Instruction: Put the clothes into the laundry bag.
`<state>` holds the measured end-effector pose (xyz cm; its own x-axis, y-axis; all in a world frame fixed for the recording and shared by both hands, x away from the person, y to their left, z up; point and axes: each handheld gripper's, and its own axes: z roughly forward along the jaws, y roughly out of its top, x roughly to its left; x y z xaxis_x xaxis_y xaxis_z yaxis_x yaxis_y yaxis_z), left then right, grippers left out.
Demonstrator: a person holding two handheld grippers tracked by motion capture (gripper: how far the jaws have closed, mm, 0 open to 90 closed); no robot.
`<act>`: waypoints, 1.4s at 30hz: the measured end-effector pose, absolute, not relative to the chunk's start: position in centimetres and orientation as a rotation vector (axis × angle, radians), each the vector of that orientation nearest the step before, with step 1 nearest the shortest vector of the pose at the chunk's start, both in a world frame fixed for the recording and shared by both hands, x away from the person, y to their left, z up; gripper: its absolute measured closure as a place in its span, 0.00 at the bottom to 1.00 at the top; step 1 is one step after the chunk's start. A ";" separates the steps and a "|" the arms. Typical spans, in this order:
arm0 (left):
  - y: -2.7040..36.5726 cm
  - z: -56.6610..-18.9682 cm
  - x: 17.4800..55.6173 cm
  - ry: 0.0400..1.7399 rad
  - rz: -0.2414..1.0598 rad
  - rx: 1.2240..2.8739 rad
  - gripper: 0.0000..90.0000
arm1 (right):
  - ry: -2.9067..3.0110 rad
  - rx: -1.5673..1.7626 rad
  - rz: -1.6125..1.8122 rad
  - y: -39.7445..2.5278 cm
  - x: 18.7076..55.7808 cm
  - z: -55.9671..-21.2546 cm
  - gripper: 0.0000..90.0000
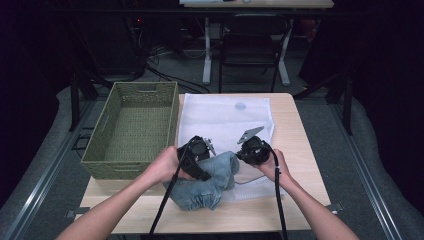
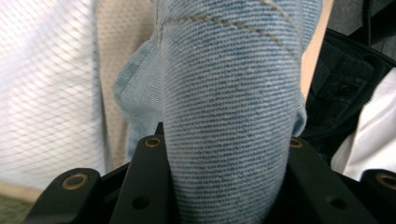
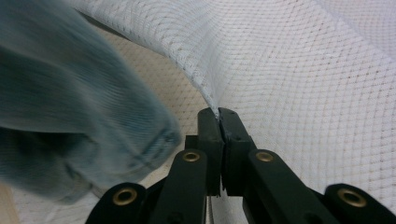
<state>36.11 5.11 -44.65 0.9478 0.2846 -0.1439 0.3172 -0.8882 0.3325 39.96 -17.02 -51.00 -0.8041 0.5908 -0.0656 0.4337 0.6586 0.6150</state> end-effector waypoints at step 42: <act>5.5 -43.8 34.9 0.460 0.031 2.672 0.23 | 2.602 0.792 0.944 -17.3 39.1 -49.3 0.99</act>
